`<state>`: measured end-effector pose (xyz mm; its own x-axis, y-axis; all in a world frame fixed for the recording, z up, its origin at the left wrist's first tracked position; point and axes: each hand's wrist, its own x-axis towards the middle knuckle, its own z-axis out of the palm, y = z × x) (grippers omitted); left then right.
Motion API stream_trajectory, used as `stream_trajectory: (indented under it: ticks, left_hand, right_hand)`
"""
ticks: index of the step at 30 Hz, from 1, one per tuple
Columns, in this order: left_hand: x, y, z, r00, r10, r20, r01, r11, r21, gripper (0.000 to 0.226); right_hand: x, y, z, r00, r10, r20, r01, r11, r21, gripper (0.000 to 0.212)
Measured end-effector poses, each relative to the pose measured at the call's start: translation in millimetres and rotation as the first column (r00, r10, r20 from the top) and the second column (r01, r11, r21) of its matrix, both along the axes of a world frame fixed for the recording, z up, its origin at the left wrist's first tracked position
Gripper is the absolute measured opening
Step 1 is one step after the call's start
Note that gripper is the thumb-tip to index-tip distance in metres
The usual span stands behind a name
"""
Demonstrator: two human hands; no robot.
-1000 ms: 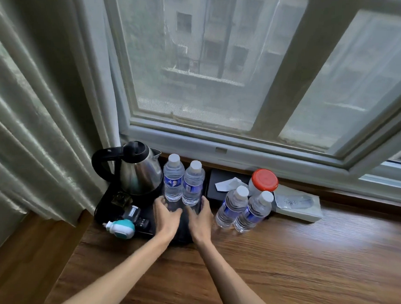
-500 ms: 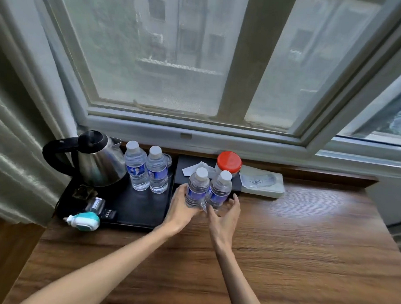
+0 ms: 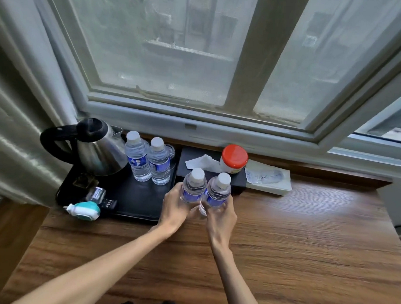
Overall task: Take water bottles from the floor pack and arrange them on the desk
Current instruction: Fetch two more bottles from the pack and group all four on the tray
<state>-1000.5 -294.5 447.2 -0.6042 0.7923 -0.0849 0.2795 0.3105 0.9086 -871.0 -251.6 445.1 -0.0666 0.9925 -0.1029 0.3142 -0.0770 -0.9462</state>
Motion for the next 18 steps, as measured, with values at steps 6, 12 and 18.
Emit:
stream_trajectory:
  ticks: [6,12,18]
  left_hand:
    - [-41.5,-57.1,6.4,0.996,0.063,0.057,-0.067,0.995,0.069,0.059]
    - [-96.2,-81.8,15.6,0.994,0.108,-0.002,-0.107,0.992,0.072,0.070]
    - [-123.0,-85.8,1.4,0.972,0.214,-0.099,-0.216,0.976,-0.016,0.057]
  right_hand:
    - [-36.7,-58.4,12.6,0.999,-0.005,-0.036,0.007,0.997,0.071,0.067]
    - [-97.5,-77.0,23.7,0.992,0.089,-0.085,-0.081,0.993,0.088,0.065]
    - [-138.4,-81.5,16.1,0.993,0.112,-0.025,-0.111,0.993,0.037,0.050]
